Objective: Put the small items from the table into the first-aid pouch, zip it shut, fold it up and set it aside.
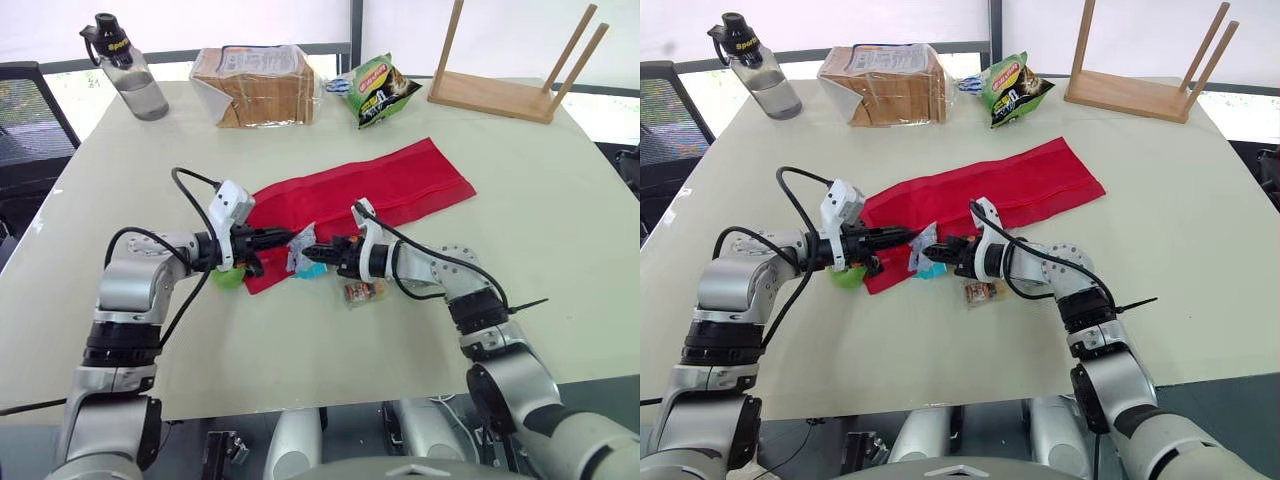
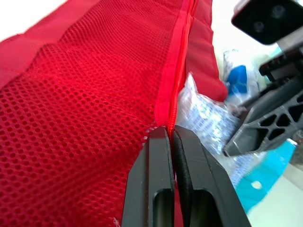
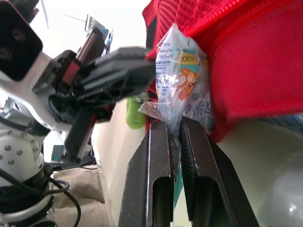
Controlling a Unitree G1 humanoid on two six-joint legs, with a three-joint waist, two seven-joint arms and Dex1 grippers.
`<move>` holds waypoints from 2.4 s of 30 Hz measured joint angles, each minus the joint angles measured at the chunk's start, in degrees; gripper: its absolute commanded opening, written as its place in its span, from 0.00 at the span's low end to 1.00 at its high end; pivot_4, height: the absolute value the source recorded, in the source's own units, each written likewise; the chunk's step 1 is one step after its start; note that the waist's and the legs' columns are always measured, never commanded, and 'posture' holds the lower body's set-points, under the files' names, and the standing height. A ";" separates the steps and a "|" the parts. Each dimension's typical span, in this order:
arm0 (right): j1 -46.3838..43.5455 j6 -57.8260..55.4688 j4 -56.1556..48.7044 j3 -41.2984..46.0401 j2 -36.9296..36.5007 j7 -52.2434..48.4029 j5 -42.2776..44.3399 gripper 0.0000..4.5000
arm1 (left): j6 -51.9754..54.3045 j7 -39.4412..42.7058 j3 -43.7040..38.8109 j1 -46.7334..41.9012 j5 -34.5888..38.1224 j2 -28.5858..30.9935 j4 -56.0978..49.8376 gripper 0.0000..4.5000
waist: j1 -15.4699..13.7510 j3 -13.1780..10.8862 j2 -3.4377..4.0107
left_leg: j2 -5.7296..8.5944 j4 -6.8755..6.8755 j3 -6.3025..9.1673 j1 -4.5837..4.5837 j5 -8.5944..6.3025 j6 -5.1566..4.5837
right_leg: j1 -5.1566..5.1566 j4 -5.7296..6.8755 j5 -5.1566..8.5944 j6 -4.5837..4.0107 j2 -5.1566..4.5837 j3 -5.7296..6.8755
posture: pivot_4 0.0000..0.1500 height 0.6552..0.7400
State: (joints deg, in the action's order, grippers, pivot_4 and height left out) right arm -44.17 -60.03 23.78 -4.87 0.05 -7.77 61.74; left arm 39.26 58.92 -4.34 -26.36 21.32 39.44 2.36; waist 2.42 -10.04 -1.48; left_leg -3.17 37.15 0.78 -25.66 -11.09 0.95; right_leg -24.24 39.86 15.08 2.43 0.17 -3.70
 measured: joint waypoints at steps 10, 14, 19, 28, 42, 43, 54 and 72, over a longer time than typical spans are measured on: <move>-2.19 -2.74 0.93 1.86 1.17 -2.16 -8.49 0.53 | -5.10 0.11 1.23 1.49 -0.13 0.55 0.42 0.00 | -0.01 0.02 0.01 | 0.00 -0.01 -0.02 0.02 0.00 0.00 | 0.00 0.00 0.00 0.00 0.00 -0.01 | 1.00 1.00; -2.12 -3.37 -3.37 -1.02 -0.75 -3.12 -12.55 0.53 | -6.07 0.10 1.98 1.30 -0.14 0.52 1.16 0.00 | -0.31 0.02 0.02 | 0.04 0.01 -0.01 0.01 0.00 0.00 | 0.01 0.00 0.00 0.00 -0.04 0.00 | 1.00 1.00; 0.90 -4.99 -13.80 -3.90 -6.23 -4.19 -17.66 0.53 | -7.19 0.03 2.14 0.95 -0.46 0.83 2.84 0.00 | -0.23 0.02 0.01 | 0.08 0.00 -0.01 -0.01 0.00 0.00 | 0.01 -0.02 0.00 0.01 -0.10 0.01 | 1.00 1.00; 2.81 -10.98 -20.81 -2.27 -3.27 -3.50 -20.52 0.53 | -8.67 0.28 2.69 0.78 -1.23 0.90 3.07 0.00 | 0.04 0.02 0.01 | 0.05 -0.05 -0.01 -0.01 0.00 0.00 | -0.02 -0.02 0.01 0.00 -0.05 0.00 | 1.00 1.00; 2.80 -15.88 -24.74 1.56 0.03 -2.06 -22.13 0.53 | -10.16 1.05 2.87 0.66 -2.16 0.90 4.81 0.00 | 0.17 0.01 0.02 | 0.05 -0.08 -0.01 -0.01 0.00 0.00 | -0.05 -0.03 0.01 0.00 -0.05 0.00 | 1.00 1.00; 2.80 -15.67 -24.56 0.97 0.48 -1.91 -22.92 0.53 | -10.17 1.06 2.87 0.66 -2.15 0.90 4.81 0.00 | 0.13 0.01 0.02 | 0.05 -0.09 -0.01 -0.01 0.00 0.00 | -0.05 -0.03 0.01 0.00 -0.05 0.00 | 1.00 1.00; 2.81 -17.19 -23.83 3.02 5.41 -3.36 -22.37 0.53 | -10.48 1.09 3.15 0.52 -2.16 0.90 4.81 0.00 | 0.03 0.01 0.02 | 0.05 -0.08 -0.02 -0.02 0.00 0.00 | -0.05 -0.03 0.01 0.00 -0.06 -0.01 | 1.00 1.00; -2.06 -10.71 -13.64 1.31 4.78 -6.97 -29.63 0.01 | -13.29 2.72 3.17 0.69 -2.35 2.37 3.35 0.00 | 0.09 0.00 0.03 | 0.05 -0.09 -0.02 -0.02 0.00 0.00 | -0.05 -0.04 0.01 0.00 -0.06 0.00 | 1.00 1.00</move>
State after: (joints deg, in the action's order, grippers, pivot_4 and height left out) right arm -46.22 -70.74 10.14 -3.55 4.83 -14.75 32.10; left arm 25.97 61.64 -1.17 -25.67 18.97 41.81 5.71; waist 2.50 -10.04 -1.45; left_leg -3.12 37.06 0.76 -25.68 -11.09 0.95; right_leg -24.29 39.82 15.09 2.44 0.12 -3.70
